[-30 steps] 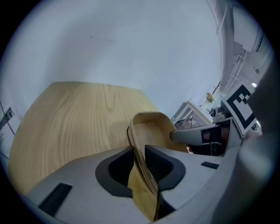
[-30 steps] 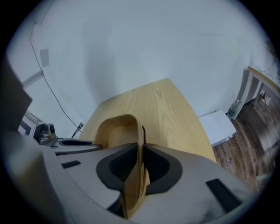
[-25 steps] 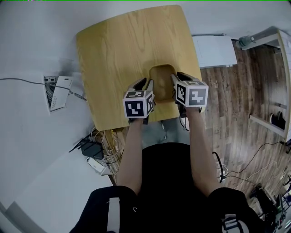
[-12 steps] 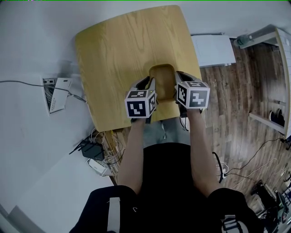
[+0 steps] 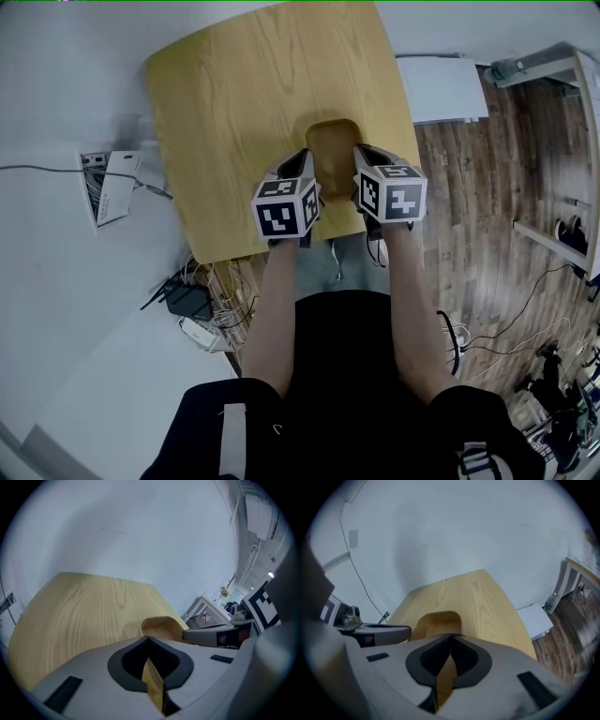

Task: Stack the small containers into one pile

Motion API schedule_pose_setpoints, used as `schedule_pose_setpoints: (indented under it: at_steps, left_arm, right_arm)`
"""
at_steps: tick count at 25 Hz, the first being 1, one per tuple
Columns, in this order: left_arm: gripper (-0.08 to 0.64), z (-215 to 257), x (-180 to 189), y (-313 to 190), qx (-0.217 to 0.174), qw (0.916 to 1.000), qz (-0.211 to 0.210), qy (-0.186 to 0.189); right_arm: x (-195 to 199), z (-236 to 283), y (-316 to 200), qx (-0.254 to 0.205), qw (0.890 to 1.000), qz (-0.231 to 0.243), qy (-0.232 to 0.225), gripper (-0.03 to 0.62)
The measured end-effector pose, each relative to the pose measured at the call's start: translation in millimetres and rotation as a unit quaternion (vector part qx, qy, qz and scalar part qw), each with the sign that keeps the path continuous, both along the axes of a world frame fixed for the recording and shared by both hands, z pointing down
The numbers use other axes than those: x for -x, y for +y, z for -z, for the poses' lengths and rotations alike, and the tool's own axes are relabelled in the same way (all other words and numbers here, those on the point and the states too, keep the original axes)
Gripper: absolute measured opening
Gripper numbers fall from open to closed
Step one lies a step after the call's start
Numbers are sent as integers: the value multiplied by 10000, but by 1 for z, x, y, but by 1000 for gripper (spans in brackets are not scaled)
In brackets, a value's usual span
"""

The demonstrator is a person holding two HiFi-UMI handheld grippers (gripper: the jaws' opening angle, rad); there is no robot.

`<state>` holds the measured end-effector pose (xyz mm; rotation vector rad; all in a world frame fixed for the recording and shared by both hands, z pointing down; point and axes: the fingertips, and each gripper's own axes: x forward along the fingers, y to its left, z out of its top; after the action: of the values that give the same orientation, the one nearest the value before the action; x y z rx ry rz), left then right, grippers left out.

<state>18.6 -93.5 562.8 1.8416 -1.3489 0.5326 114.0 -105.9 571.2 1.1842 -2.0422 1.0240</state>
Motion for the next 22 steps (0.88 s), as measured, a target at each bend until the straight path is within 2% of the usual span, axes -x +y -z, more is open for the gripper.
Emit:
schedule_pose_setpoints:
  at_steps: [4, 6, 9, 13, 18, 20, 22]
  left_arm:
    - [1, 19, 6, -11, -269, 9996, 116, 44]
    - [0, 37, 12, -22, -521, 9983, 237, 67]
    - [0, 72, 20, -37, -988, 9943, 395, 81]
    - [1, 122, 30, -49, -1496, 9867, 628, 41]
    - [0, 187, 56, -57, -2137, 9711, 1060, 120]
    - [0, 214, 70, -55, -2436, 9620, 1232, 74]
    - [0, 241, 83, -51, -2745, 9511, 1413, 103]
  right_arm:
    - [-1, 19, -15, -228, 9997, -28, -78, 5]
    - [1, 42, -29, -516, 9979, -59, -377, 5]
    - [17, 89, -45, -1099, 9879, 113, -1089, 5]
    - [31, 142, -57, -1670, 9766, 482, -1270, 5]
    - [40, 209, -68, -2388, 9566, 740, -1500, 5]
    - [44, 232, -70, -2609, 9483, 819, -1611, 4]
    - [50, 256, -69, -2703, 9376, 896, -1996, 5]
